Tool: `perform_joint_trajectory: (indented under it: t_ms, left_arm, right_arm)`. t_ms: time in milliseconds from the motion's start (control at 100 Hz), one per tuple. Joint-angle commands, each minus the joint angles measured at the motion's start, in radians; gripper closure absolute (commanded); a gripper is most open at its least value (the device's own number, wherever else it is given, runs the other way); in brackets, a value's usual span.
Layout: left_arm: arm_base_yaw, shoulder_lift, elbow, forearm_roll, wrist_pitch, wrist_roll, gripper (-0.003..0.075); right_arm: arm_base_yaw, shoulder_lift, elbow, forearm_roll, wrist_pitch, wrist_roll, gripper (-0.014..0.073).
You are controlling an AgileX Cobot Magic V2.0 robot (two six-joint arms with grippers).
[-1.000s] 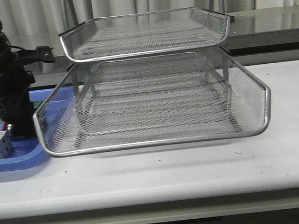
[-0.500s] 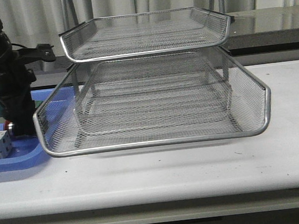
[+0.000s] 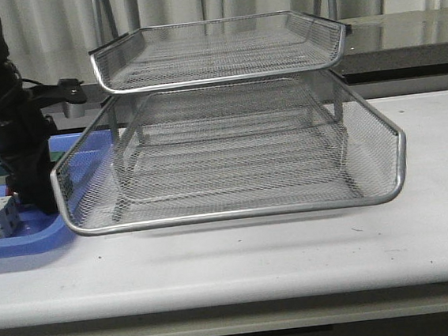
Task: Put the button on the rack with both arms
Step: 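Lower the left gripper and grasp the red-capped button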
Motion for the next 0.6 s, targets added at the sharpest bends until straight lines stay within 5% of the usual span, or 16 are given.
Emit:
perform_joint_trajectory:
  t_ms: [0, 120, 380, 590]
  left_arm:
    - [-0.005, -0.046, -0.021, -0.014, -0.013, 0.0, 0.0158]
    - [-0.005, -0.046, -0.023, -0.014, -0.005, 0.0, 0.0218]
    - [-0.005, -0.05, -0.025, -0.014, 0.011, 0.0, 0.0557]
    - [-0.005, -0.081, -0.029, -0.011, 0.02, -0.004, 0.0729]
  right_arm:
    - [-0.002, 0.004, -0.033, -0.01, -0.058, -0.001, 0.0662]
    - [-0.002, 0.004, -0.033, -0.01, -0.058, -0.001, 0.0662]
    - [-0.002, 0.004, -0.033, -0.01, -0.058, -0.001, 0.0662]
    - [-0.002, 0.004, -0.033, -0.01, -0.058, -0.001, 0.0662]
